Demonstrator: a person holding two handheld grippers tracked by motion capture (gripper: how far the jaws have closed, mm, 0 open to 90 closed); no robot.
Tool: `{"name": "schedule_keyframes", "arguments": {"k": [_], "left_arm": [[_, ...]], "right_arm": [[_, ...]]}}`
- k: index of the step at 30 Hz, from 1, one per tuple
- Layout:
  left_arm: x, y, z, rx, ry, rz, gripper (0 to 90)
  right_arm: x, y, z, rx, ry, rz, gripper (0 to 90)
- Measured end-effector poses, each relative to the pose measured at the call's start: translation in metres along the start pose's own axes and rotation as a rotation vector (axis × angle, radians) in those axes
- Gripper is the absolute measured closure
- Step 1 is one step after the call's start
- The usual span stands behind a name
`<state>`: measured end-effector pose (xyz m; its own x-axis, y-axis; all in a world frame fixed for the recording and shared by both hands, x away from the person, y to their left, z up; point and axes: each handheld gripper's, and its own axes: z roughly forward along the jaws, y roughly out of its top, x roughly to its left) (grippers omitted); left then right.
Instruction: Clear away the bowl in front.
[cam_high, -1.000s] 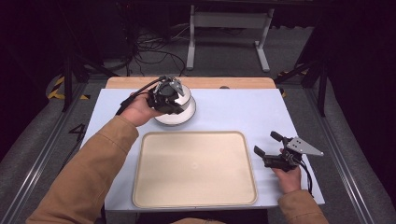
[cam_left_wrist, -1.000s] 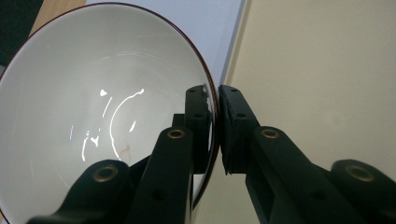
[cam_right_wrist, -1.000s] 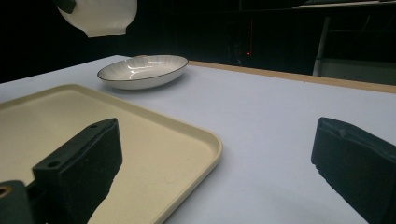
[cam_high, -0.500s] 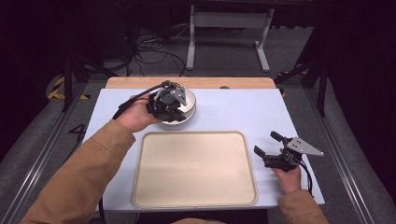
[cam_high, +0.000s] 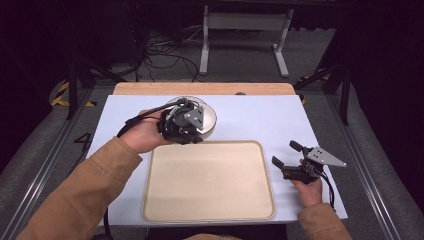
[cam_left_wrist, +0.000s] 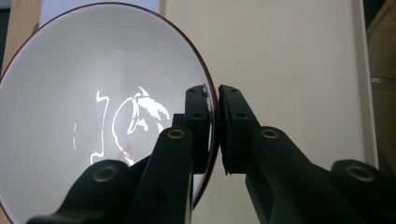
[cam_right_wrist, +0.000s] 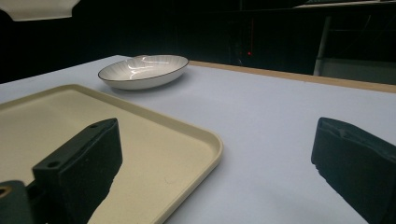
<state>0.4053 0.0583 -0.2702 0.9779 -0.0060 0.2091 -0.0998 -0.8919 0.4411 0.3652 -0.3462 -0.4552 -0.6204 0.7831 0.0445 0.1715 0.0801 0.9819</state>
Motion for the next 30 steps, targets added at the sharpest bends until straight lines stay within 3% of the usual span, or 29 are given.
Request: {"name": "schedule_keyframes", "arguments": {"k": [4, 10, 13, 23, 24, 30], "left_arm": [[-0.007, 0.002, -0.001, 0.007, -0.006, 0.009, 83.3], [-0.020, 0.008, -0.004, 0.010, -0.024, 0.056, 83.3], [-0.027, 0.010, -0.001, 0.017, -0.046, 0.099, 83.4], [-0.038, 0.012, 0.004, 0.011, -0.066, 0.128, 83.3], [-0.041, 0.012, 0.006, 0.010, -0.081, 0.160, 83.3], [-0.048, 0.013, 0.014, 0.013, -0.113, 0.199, 83.3]], "right_arm": [[0.000, 0.000, 0.000, 0.000, 0.000, 0.001, 2.3], [0.000, 0.000, 0.000, 0.000, 0.001, 0.002, 2.3], [0.000, 0.000, 0.000, -0.002, 0.001, 0.001, 2.3], [0.000, 0.000, 0.000, 0.000, 0.003, 0.001, 2.3], [0.000, 0.000, 0.000, 0.000, 0.002, 0.001, 2.3], [0.000, 0.000, 0.000, -0.001, 0.003, 0.000, 2.3]]}}
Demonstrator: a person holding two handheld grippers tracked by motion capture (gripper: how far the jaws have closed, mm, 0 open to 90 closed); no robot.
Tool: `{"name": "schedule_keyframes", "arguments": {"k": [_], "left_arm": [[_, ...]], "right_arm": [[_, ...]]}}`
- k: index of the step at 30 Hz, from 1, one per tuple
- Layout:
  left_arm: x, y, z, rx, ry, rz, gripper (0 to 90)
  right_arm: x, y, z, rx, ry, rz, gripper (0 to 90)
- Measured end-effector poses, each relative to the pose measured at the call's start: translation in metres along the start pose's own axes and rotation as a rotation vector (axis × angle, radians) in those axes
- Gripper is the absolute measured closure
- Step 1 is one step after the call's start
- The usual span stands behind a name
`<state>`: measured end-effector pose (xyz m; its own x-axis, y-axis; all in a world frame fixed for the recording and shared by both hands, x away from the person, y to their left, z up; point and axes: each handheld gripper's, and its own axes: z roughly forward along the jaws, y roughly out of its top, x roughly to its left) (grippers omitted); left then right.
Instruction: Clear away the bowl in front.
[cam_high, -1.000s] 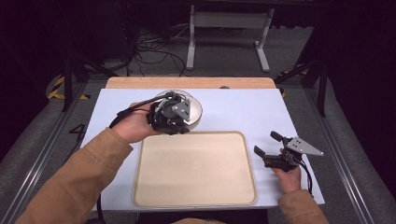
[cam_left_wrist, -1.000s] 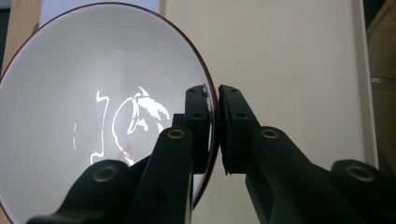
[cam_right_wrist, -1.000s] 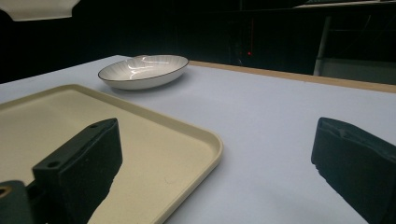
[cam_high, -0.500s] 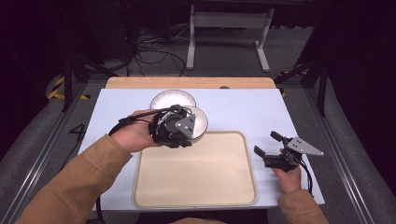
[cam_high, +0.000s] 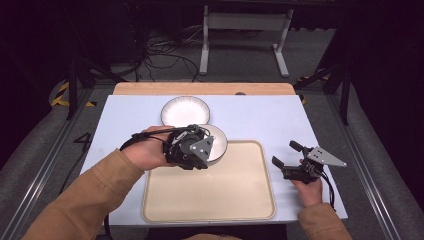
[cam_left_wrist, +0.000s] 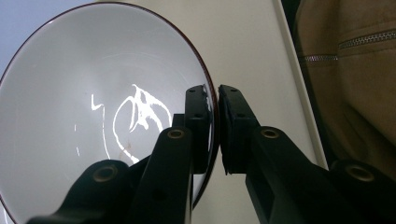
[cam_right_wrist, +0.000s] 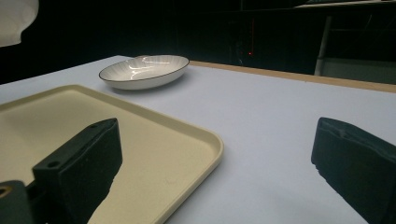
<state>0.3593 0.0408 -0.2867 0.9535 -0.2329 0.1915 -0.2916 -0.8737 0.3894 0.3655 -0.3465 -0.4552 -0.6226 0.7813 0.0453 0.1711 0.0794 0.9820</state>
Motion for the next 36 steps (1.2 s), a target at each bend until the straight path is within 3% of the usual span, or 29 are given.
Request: {"name": "schedule_keyframes", "arguments": {"k": [12, 22, 23, 26, 29, 36], "left_arm": [[-0.006, 0.001, 0.019, 0.004, -0.031, 0.001, 83.4], [-0.007, 0.000, 0.042, 0.039, -0.078, -0.006, 83.4], [-0.006, 0.000, 0.044, 0.042, -0.081, 0.007, 83.3], [-0.008, -0.002, 0.051, 0.046, -0.095, -0.014, 83.3], [-0.008, -0.002, 0.055, 0.063, -0.105, 0.004, 83.3], [-0.008, -0.004, 0.066, 0.074, -0.127, -0.019, 83.3]], "right_arm": [[0.000, 0.000, 0.000, 0.000, 0.002, 0.000, 2.3], [0.000, 0.000, 0.000, 0.000, 0.003, 0.002, 2.3], [0.000, 0.000, 0.000, -0.001, 0.002, 0.002, 2.3], [0.000, 0.000, 0.000, -0.001, 0.003, 0.002, 2.3], [0.000, 0.000, 0.000, 0.000, 0.004, 0.002, 2.3], [0.000, 0.000, 0.000, 0.001, 0.005, 0.002, 2.3]]}}
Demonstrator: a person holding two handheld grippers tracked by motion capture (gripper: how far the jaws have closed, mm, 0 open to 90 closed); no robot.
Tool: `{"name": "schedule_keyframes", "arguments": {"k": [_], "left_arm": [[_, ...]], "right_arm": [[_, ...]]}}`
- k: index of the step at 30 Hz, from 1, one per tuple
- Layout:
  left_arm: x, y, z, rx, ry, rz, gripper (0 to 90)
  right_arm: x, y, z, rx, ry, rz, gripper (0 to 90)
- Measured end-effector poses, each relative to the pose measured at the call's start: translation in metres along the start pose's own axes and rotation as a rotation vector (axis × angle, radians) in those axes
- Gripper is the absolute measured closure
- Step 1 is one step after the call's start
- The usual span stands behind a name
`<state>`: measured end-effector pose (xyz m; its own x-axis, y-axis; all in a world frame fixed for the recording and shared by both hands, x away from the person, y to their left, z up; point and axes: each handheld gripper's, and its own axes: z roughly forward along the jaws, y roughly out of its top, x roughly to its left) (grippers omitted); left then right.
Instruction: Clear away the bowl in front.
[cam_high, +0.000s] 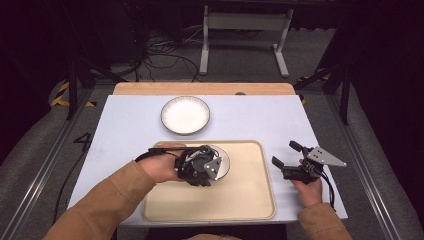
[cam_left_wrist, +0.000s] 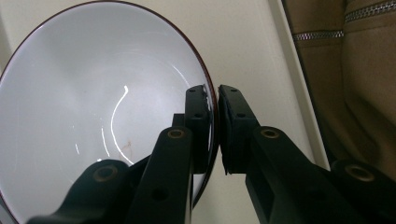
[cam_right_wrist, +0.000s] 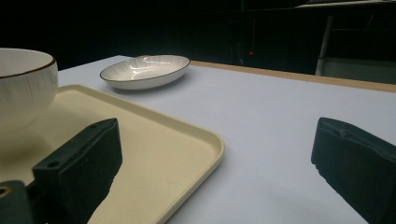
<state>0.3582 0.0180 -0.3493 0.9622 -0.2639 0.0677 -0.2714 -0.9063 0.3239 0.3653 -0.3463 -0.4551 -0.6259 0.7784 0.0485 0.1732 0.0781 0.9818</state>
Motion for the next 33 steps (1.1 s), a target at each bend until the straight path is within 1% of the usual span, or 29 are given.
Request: {"name": "schedule_keyframes", "arguments": {"k": [1, 2, 3, 4, 6, 8, 9, 10, 12, 13, 15, 16, 18, 19, 21, 22, 26, 28, 30, 33], "left_arm": [[0.001, 0.000, 0.001, 0.005, -0.002, 0.007, 83.3], [0.001, -0.001, 0.003, 0.013, -0.001, 0.001, 83.3], [0.000, -0.001, 0.006, 0.008, -0.006, -0.006, 83.3], [0.001, -0.001, 0.007, 0.026, -0.005, 0.007, 83.3], [0.001, -0.002, 0.010, 0.023, -0.017, -0.004, 83.3], [0.002, -0.003, 0.012, 0.039, -0.010, -0.001, 83.3], [0.003, -0.003, 0.013, 0.041, -0.015, 0.004, 83.3], [0.002, -0.004, 0.014, 0.037, -0.014, -0.011, 83.3], [0.002, -0.004, 0.015, 0.037, -0.020, -0.003, 83.4], [0.001, -0.003, 0.017, 0.054, -0.024, -0.003, 83.4], [0.001, -0.003, 0.018, 0.059, -0.025, -0.004, 83.3], [0.001, -0.003, 0.021, 0.068, -0.027, 0.003, 83.3], [0.002, -0.002, 0.023, 0.074, -0.030, 0.005, 83.3], [0.001, -0.002, 0.024, 0.074, -0.030, -0.002, 83.3], [0.001, -0.002, 0.026, 0.066, -0.032, -0.003, 83.3], [0.002, -0.001, 0.026, 0.078, -0.031, 0.007, 83.3], [0.001, -0.001, 0.028, 0.068, -0.038, -0.003, 83.4], [0.002, -0.001, 0.028, 0.080, -0.045, -0.004, 83.5], [0.002, -0.002, 0.030, 0.083, -0.064, -0.026, 83.7], [0.002, -0.002, 0.030, 0.088, -0.062, -0.031, 83.8]], "right_arm": [[0.000, 0.000, 0.000, 0.000, -0.001, 0.000, 2.3], [0.000, 0.000, 0.000, -0.001, -0.001, 0.000, 2.3], [0.000, 0.000, 0.000, 0.000, -0.001, 0.000, 2.3], [0.000, 0.000, 0.000, 0.000, -0.001, 0.000, 2.3], [0.000, 0.000, 0.000, 0.000, -0.001, 0.000, 2.3], [0.000, 0.000, 0.000, 0.000, -0.001, 0.000, 2.3], [0.000, 0.000, 0.000, 0.000, -0.001, 0.000, 2.3], [0.000, 0.000, 0.000, 0.001, -0.001, 0.000, 2.3], [0.000, 0.000, 0.000, 0.001, -0.001, -0.001, 2.3], [0.000, 0.000, 0.000, 0.001, -0.002, 0.000, 2.2], [0.000, 0.000, 0.000, 0.001, -0.002, 0.000, 2.3], [0.000, 0.000, 0.000, 0.002, -0.002, 0.000, 2.3], [0.000, 0.000, 0.000, 0.002, -0.002, -0.002, 2.3], [0.000, 0.000, 0.000, 0.002, -0.001, -0.002, 2.3], [0.000, 0.000, 0.000, 0.002, -0.001, -0.002, 2.3], [0.000, 0.000, 0.000, 0.002, -0.001, -0.002, 2.3], [0.000, 0.000, 0.000, 0.003, -0.001, -0.004, 2.4], [0.000, 0.000, 0.000, 0.001, -0.001, -0.004, 2.4], [0.000, 0.000, 0.000, 0.002, -0.001, -0.005, 2.4], [0.001, 0.000, 0.000, 0.002, -0.001, -0.005, 2.4]]}}
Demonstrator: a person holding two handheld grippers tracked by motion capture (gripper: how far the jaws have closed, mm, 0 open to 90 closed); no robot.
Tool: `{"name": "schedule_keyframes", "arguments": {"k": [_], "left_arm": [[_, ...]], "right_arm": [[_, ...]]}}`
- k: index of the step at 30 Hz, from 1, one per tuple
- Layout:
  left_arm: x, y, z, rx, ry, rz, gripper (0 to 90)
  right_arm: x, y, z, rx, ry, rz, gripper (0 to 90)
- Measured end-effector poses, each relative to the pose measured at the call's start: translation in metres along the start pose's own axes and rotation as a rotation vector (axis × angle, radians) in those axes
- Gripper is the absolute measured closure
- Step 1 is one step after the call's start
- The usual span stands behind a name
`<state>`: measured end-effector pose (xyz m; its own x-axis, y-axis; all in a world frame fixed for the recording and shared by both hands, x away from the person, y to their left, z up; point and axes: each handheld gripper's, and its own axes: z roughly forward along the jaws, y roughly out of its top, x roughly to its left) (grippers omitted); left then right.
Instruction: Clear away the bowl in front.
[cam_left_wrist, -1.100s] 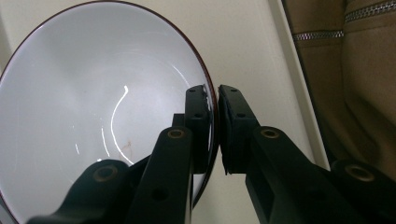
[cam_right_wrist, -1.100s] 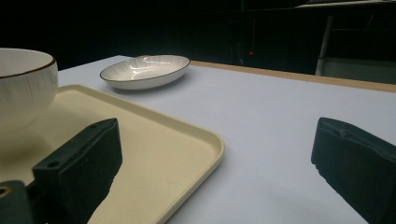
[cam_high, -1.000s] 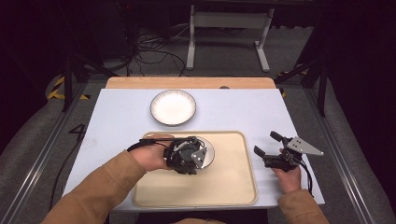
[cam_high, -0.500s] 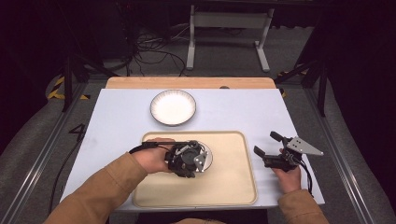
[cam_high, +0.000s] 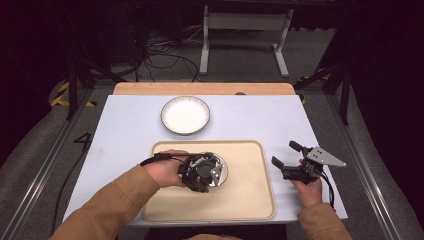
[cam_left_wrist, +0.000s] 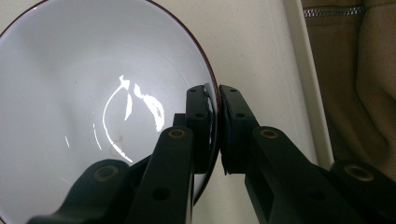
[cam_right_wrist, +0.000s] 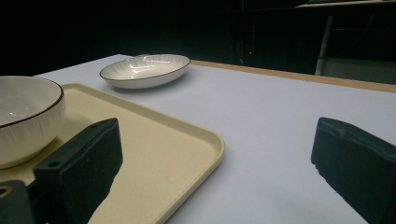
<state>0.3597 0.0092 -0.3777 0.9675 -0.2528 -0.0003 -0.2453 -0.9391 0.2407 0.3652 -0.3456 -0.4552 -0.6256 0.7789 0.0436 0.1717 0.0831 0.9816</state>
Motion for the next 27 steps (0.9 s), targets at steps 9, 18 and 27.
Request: {"name": "schedule_keyframes", "arguments": {"k": [9, 18, 27], "left_arm": [[-0.001, -0.004, 0.007, -0.004, -0.025, -0.006, 81.5], [-0.001, -0.005, 0.009, -0.026, -0.069, -0.047, 66.9], [0.004, -0.012, -0.006, -0.138, -0.091, -0.112, 45.3]], "right_arm": [[0.000, 0.000, 0.000, 0.001, 0.001, -0.005, 2.5], [0.000, 0.000, 0.000, 0.001, 0.000, -0.004, 2.6], [0.000, 0.000, 0.001, 0.003, 0.000, -0.001, 2.6]]}}
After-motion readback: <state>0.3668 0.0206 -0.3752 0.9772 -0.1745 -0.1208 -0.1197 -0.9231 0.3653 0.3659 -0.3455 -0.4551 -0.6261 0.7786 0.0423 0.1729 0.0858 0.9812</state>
